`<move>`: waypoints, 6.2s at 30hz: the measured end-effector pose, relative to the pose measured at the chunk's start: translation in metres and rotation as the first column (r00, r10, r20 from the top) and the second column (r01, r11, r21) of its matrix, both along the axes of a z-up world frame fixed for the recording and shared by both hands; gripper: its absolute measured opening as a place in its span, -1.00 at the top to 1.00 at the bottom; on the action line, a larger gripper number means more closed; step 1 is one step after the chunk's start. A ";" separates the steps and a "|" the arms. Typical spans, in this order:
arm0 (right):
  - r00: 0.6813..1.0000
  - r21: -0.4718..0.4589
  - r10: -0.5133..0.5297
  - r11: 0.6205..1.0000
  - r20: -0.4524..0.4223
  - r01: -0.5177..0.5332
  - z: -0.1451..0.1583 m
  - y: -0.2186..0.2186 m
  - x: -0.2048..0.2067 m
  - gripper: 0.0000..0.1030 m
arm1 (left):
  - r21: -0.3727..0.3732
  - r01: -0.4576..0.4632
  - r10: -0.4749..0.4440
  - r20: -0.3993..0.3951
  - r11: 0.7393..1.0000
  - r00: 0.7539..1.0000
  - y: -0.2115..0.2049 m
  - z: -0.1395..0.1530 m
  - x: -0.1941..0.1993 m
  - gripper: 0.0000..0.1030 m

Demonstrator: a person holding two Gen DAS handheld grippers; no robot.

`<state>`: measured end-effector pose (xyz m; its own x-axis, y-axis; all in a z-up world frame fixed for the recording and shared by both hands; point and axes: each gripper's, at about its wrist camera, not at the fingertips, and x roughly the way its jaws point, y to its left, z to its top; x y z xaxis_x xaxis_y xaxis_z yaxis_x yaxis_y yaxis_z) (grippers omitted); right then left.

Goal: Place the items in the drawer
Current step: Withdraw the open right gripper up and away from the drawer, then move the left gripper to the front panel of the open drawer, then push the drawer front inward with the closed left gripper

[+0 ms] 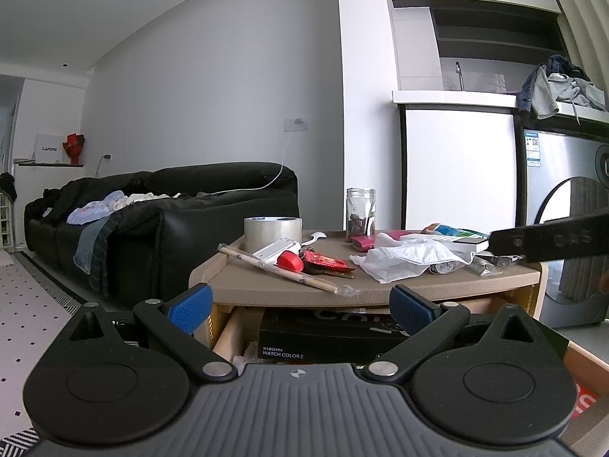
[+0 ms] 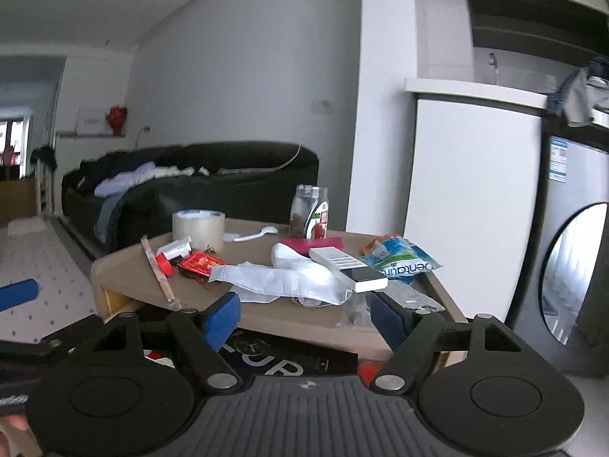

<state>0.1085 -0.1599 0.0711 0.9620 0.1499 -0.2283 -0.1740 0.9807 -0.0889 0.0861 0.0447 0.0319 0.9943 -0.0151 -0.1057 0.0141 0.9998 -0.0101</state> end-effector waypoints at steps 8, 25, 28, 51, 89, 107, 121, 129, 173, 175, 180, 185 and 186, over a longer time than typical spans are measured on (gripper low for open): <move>0.995 0.097 -0.076 0.993 0.071 0.069 -0.008 -0.004 -0.041 -0.53 | 0.006 0.007 -0.007 -0.005 1.000 1.000 0.000 0.001 0.000 -0.98; 0.986 0.136 -0.121 0.985 0.117 0.105 -0.047 -0.008 -0.083 -0.53 | 0.025 -0.020 0.020 0.025 0.999 0.999 -0.006 -0.002 -0.004 -0.98; 0.988 0.137 -0.119 0.985 0.103 0.104 -0.053 -0.008 -0.084 -0.53 | 0.037 -0.029 0.028 0.030 0.999 0.999 -0.008 -0.002 -0.005 -0.98; 0.973 0.108 -0.112 0.990 0.204 0.092 -0.074 -0.012 -0.144 -0.52 | 0.002 0.011 -0.011 0.085 1.000 0.996 -0.040 -0.034 -0.110 -1.00; 0.979 0.056 -0.143 0.989 0.149 0.136 -0.107 -0.038 -0.164 -0.53 | 0.018 0.013 -0.012 -0.017 1.000 1.000 -0.092 -0.107 -0.126 -0.57; 0.980 0.060 -0.134 0.990 0.146 0.127 -0.113 -0.039 -0.167 -0.53 | -0.012 0.012 -0.013 -0.055 1.000 0.998 -0.102 -0.115 -0.136 0.65; 0.986 0.094 -0.126 0.989 0.110 0.116 -0.116 -0.044 -0.165 -0.53 | 0.012 -0.003 0.003 -0.065 1.000 0.998 -0.105 -0.112 -0.130 0.64; 0.990 0.093 -0.108 0.991 0.090 0.099 -0.118 -0.042 -0.163 -0.53 | 0.031 -0.009 0.011 -0.061 0.999 0.998 -0.109 -0.111 -0.129 0.64; 0.994 0.129 -0.105 0.986 0.011 0.103 -0.126 -0.049 -0.156 -0.53 | 0.046 0.007 -0.003 -0.100 0.999 0.995 -0.110 -0.105 -0.064 0.63; 0.994 0.139 -0.109 0.984 0.008 0.107 -0.126 -0.052 -0.155 -0.53 | 0.064 0.011 -0.005 -0.098 0.998 0.995 -0.111 -0.106 -0.057 0.63; 0.994 0.140 -0.112 0.984 -0.002 0.112 -0.126 -0.055 -0.152 -0.53 | 0.054 0.032 -0.025 -0.111 0.998 0.993 -0.107 -0.104 -0.039 0.63; 0.991 0.141 -0.130 0.982 0.002 0.129 -0.123 -0.057 -0.148 -0.53 | 0.081 0.023 -0.014 -0.113 0.996 0.994 -0.112 -0.105 -0.023 0.63; 0.991 0.145 -0.131 0.981 -0.002 0.130 -0.123 -0.057 -0.146 -0.53 | 0.080 0.024 -0.014 -0.116 0.997 0.993 -0.112 -0.104 -0.020 0.63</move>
